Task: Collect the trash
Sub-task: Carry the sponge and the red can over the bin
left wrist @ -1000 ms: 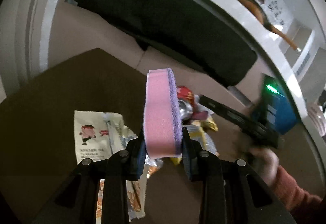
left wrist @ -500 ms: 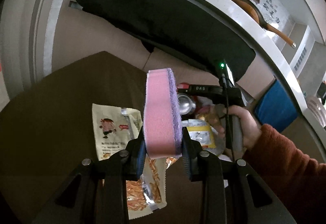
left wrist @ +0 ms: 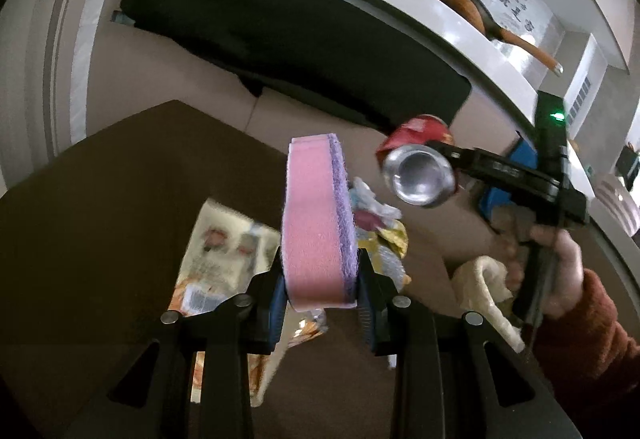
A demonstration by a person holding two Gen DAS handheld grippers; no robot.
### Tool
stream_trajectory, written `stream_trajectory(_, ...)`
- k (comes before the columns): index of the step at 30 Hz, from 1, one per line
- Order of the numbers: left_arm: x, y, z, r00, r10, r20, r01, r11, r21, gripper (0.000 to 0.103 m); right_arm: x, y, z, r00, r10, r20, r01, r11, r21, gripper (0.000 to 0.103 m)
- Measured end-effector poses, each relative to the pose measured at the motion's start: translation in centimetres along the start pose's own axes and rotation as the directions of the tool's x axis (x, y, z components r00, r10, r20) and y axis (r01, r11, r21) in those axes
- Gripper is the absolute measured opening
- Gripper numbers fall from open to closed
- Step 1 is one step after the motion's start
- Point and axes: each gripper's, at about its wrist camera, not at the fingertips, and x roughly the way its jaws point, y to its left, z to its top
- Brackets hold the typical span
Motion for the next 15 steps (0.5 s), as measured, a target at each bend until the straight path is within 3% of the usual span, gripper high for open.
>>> stream_trajectory(5,-0.5,-3.1,-0.3,1.0,0.012,-0.001,-0.012,0.999,0.039,0.032,-5.3,-1.3,-2.5,0.998,-0.048,0.035,0.049,0.999,-0.022,0.043)
stream_trajectory(15,-1.5,-10.9,0.8,0.996,0.042,0.074,-0.054,0.983,0.178,0.032,-12.8,-3.3,-6.0,0.988,-0.097,0.122,0.099,0.995,-0.015,0.043)
